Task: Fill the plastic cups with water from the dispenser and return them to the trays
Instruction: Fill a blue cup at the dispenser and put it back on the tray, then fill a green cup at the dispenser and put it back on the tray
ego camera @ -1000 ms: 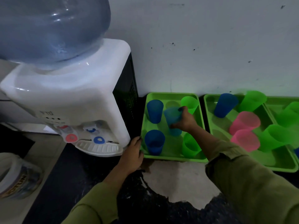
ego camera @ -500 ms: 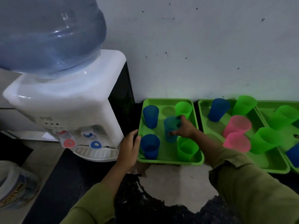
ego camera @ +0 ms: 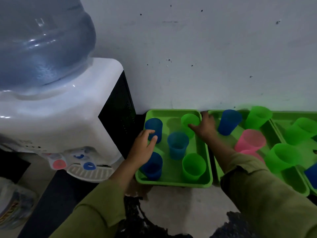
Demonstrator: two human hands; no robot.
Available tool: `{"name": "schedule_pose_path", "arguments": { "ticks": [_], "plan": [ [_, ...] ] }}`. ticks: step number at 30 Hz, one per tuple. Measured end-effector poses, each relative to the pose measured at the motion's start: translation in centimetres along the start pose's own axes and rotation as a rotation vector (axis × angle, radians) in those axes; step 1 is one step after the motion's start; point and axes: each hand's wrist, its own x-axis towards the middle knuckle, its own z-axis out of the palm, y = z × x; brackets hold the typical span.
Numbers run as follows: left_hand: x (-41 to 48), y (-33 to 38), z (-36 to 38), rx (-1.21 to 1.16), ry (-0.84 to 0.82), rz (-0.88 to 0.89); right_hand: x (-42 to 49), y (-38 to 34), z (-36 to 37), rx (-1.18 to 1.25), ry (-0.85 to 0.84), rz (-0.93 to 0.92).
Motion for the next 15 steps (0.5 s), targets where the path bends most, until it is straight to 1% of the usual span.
{"name": "schedule_pose_path", "arguments": {
  "ticks": [4,7,11,15],
  "plan": [
    [0.6,-0.2,0.2,0.037,-0.059,-0.007,1.8,-0.5,1.0,-0.005,-0.183,-0.012],
    [0.8,-0.4,0.2,0.036,-0.084,-0.009,2.2,-0.5,1.5,-0.078,-0.243,-0.032],
    [0.8,-0.7,0.3,0.034,-0.100,-0.005,2.1,0.2,1.3,-0.152,-0.182,-0.028],
    [0.6,-0.6,0.3,0.016,-0.113,0.021,1.5,-0.3,0.2,-0.136,-0.111,-0.017]
  ]
}}
